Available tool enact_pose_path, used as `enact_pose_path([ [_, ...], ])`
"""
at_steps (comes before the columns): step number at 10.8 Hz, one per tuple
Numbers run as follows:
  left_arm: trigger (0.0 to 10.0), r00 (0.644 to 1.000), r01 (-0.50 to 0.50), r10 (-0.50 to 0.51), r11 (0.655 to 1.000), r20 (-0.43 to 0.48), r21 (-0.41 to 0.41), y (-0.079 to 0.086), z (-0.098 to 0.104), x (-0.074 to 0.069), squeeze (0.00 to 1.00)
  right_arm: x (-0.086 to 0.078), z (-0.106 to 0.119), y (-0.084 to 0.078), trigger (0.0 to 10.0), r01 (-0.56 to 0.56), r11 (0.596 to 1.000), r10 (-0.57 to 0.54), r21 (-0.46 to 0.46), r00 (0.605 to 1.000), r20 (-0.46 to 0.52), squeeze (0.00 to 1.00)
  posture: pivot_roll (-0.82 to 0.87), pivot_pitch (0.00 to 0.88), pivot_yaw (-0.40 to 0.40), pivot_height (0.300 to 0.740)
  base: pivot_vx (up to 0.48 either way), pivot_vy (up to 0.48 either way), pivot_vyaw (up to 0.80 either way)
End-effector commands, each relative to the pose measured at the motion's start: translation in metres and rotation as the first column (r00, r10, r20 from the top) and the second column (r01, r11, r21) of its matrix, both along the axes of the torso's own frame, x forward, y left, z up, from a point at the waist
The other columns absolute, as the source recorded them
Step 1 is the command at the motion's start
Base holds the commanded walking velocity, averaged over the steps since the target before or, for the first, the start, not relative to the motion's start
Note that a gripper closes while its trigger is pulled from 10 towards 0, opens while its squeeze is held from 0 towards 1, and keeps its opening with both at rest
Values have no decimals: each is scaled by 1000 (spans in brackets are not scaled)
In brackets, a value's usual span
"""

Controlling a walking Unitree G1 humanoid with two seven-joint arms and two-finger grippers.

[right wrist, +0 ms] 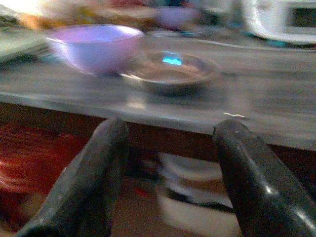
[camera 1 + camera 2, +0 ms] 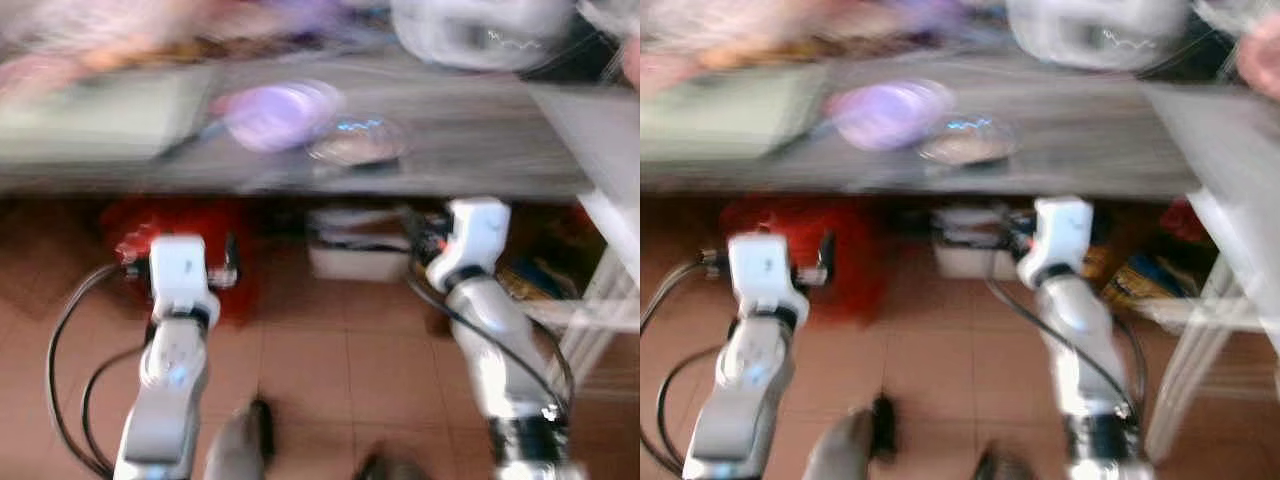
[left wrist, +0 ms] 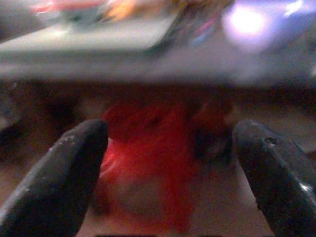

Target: Setting the table

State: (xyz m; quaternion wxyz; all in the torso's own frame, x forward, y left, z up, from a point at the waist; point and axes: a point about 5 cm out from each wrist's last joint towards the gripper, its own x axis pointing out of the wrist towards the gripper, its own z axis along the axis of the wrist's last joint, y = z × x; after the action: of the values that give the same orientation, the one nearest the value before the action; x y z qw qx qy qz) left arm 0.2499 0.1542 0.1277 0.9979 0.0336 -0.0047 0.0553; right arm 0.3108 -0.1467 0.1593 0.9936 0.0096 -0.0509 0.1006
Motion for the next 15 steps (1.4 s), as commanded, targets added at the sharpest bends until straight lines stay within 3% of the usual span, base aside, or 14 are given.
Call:
enact_pose_path([
  [1,10000,1000,-7,7,1000,-24,11,1,-3,0,0,-5,-7,0,10000,7,1000,-7,7,1000,-18,0,20,154,26,740,-322,0,0],
  [3,10000,1000,17,-16,999,-4,29,0,-1,-2,0,-4,-11,-4,10000,64,995,-66,-72,998,-21,0,19,156,26,740,-135,0,0],
  [5,10000,996,84,-84,996,6,23,-4,1,-3,0,-4,-15,-3,10000,68,997,-69,-26,996,-53,0,19,156,26,740,0,0,0],
  [6,10000,994,109,-109,994,20,6,-6,3,-4,0,-5,-11,0,10000,52,998,-53,-36,998,-21,0,19,158,27,740,0,-465,0],
  [8,10000,994,104,-104,995,21,5,-6,3,-3,0,-6,-8,2,10000,29,1000,-29,-3,1000,-8,0,20,156,25,740,0,-471,0],
  [9,10000,994,106,-106,994,24,8,-6,3,-3,0,-6,-5,2,10000,16,1000,-16,-6,1000,14,1000,19,153,24,740,0,-472,0],
  [10,10000,994,107,-107,994,28,6,-6,4,-2,0,-4,-5,1,10000,28,1000,-28,-13,1000,14,929,19,153,23,740,0,-472,0],
  [11,10000,994,106,-106,994,26,4,-6,3,-4,0,-5,-3,1,10000,24,999,-23,-21,999,26,0,16,153,23,740,0,-472,0],
  [15,10000,993,111,-111,994,30,-1,-7,5,-3,0,-7,-2,3,10000,14,999,-12,-50,999,40,0,14,160,21,740,0,-472,0],
])
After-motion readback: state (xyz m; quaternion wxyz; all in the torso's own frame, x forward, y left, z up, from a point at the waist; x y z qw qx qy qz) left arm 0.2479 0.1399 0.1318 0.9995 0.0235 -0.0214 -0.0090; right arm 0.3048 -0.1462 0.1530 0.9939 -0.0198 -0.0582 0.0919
